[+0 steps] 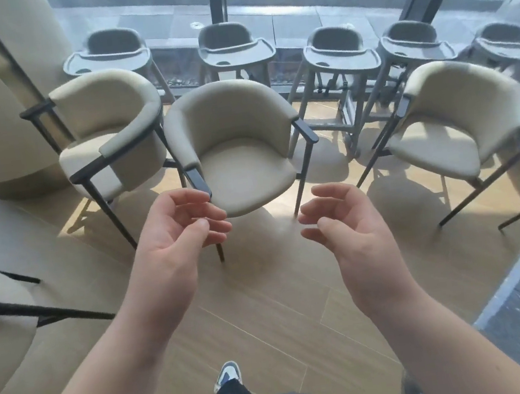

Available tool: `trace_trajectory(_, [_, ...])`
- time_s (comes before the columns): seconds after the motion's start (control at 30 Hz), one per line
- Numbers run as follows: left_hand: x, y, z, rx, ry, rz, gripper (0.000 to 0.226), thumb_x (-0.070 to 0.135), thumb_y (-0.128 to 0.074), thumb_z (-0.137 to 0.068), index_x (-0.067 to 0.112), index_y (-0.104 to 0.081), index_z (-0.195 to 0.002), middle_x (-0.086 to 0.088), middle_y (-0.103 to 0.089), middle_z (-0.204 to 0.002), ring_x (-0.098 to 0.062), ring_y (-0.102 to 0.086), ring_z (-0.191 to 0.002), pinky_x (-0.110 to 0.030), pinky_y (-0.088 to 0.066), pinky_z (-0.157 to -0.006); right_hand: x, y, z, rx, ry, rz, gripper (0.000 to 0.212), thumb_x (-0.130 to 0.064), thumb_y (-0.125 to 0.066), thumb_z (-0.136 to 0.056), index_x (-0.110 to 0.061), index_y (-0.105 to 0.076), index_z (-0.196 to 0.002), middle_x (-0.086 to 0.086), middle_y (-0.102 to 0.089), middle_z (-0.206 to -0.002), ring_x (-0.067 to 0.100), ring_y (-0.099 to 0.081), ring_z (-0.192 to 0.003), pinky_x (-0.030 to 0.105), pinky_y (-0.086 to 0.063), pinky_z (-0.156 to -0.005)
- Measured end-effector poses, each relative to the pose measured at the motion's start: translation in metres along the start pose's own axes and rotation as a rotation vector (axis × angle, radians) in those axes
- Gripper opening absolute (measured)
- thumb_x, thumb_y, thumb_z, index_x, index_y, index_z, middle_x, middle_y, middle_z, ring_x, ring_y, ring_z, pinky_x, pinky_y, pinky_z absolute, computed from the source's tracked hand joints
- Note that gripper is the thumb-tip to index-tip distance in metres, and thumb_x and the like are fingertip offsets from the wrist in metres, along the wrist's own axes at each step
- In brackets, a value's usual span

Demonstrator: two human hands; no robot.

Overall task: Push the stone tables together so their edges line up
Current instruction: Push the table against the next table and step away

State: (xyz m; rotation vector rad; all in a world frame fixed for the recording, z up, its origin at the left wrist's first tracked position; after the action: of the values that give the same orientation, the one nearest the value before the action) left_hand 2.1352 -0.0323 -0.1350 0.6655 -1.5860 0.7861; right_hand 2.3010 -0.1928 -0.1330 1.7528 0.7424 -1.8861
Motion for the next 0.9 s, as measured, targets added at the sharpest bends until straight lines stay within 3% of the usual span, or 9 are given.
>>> trace_trajectory(0.23, [0.014, -0.009, -0.116, -0.174, -0.004, 0.044, 0.026, 0.009, -0.047, -0.089, 0.016, -0.061, -0.11, 0.001, -0.07, -0.09, -0.026, -0.07, -0.089, -0.038, -0.057, -0.085, -0.024, -0.033, -0.07, 0.146, 0.07, -0.026, 0.036, -0.006, -0.048, -0.083, -0.011, -0.059, -0.117, -0.004, -0.069, -0.09, 0.019, -0.066, -0.095, 0.036, -0.057, -0.087])
trace_trajectory(0.4, [0.015, -0.056, -0.155, -0.303, -0.006, 0.089, 0.028, 0.008, -0.047, -0.087, 0.012, -0.06, -0.111, 0.003, -0.07, -0.088, -0.023, -0.071, -0.087, -0.032, -0.058, -0.082, -0.036, -0.01, -0.089, 0.258, 0.112, -0.025, 0.031, 0.004, -0.049, -0.09, -0.01, -0.06, -0.115, 0.003, -0.068, -0.094, 0.018, -0.065, -0.094, 0.034, -0.057, -0.087])
trace_trajectory(0.53, [0.011, -0.109, -0.176, -0.411, 0.0, 0.095, 0.029, 0.006, -0.047, -0.084, 0.01, -0.059, -0.11, 0.005, -0.07, -0.085, -0.021, -0.07, -0.084, -0.031, -0.059, -0.08, -0.037, 0.028, -0.106, 0.35, 0.122, -0.022, 0.035, 0.016, -0.042, -0.096, -0.006, -0.058, -0.118, 0.013, -0.066, -0.098, 0.021, -0.065, -0.096, 0.035, -0.057, -0.088])
trace_trajectory(0.73, [0.003, -0.208, -0.212, -0.535, -0.005, 0.114, 0.029, 0.003, -0.047, -0.083, 0.008, -0.058, -0.109, 0.0, -0.069, -0.085, -0.023, -0.069, -0.082, -0.035, -0.058, -0.08, -0.048, 0.114, -0.132, 0.484, 0.216, -0.094, 0.032, -0.006, -0.048, -0.087, -0.01, -0.059, -0.116, 0.004, -0.068, -0.094, 0.02, -0.066, -0.095, 0.034, -0.057, -0.085])
trace_trajectory(0.9, [0.001, -0.299, -0.237, -0.604, 0.001, 0.146, 0.031, 0.002, -0.049, -0.079, 0.01, -0.061, -0.107, -0.006, -0.067, -0.086, -0.025, -0.068, -0.082, -0.036, -0.057, -0.079, -0.061, 0.201, -0.154, 0.566, 0.28, -0.152, 0.032, -0.007, -0.049, -0.085, -0.013, -0.06, -0.114, 0.003, -0.068, -0.093, 0.018, -0.065, -0.093, 0.035, -0.055, -0.085])
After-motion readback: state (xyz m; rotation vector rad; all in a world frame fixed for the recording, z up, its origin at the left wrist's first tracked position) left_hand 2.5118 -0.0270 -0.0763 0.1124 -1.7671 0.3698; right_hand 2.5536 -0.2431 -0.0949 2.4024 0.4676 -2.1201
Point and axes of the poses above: each hand's wrist, its own z-axis away from the middle knuckle, its own y-axis out of the back of the hand, x = y × z, the point moved 7 cm from there along -z, towards the middle knuckle
